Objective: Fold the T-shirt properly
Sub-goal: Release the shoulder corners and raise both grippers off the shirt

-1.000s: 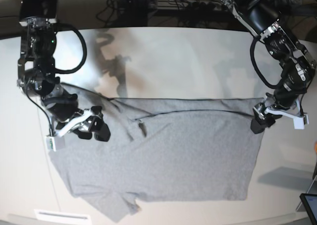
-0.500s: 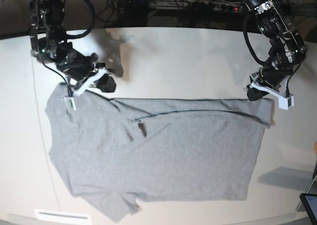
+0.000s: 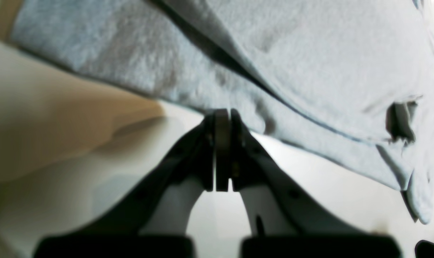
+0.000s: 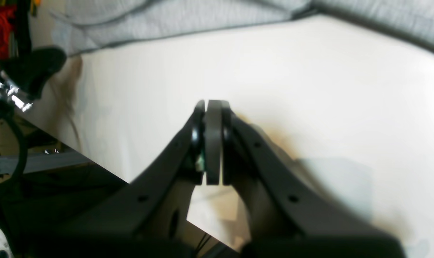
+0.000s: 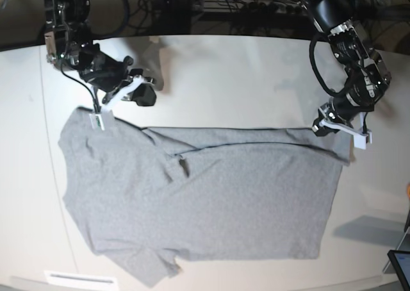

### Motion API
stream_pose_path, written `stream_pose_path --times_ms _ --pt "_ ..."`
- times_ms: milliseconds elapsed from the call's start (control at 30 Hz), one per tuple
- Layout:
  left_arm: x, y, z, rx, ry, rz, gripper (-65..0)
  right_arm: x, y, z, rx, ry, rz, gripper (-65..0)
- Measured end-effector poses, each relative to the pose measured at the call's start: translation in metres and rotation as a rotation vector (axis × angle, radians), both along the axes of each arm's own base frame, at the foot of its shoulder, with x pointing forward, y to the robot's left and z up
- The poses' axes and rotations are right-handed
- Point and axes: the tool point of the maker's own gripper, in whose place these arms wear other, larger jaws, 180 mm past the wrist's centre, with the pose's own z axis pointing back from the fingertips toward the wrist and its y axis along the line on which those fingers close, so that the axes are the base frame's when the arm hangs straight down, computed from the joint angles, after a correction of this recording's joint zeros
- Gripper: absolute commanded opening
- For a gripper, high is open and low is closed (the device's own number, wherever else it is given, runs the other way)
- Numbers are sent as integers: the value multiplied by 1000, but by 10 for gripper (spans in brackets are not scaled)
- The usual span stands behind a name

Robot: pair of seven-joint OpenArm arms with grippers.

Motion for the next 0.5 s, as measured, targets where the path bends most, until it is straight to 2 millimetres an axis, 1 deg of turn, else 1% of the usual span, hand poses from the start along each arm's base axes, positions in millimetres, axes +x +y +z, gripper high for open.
stream_pose_path --times_ms 100,233,333,400,500 --pt "6 0 2 -7 -10 4 -650 1 -1 0 0 -5 -4 -647" --pt "11 0 -1 -27 -6 11 -650 1 -1 0 0 -5 -4 -647" --pt "18 -1 -6 -60 -3 19 -650 0 -1 0 0 -3 -3 -647" --pt "20 -3 -11 -69 0 24 -650 0 -1 0 0 -3 -3 -647" --pt "23 1 -13 -68 -20 49 -650 0 -1 0 -1 -2 -2 -647"
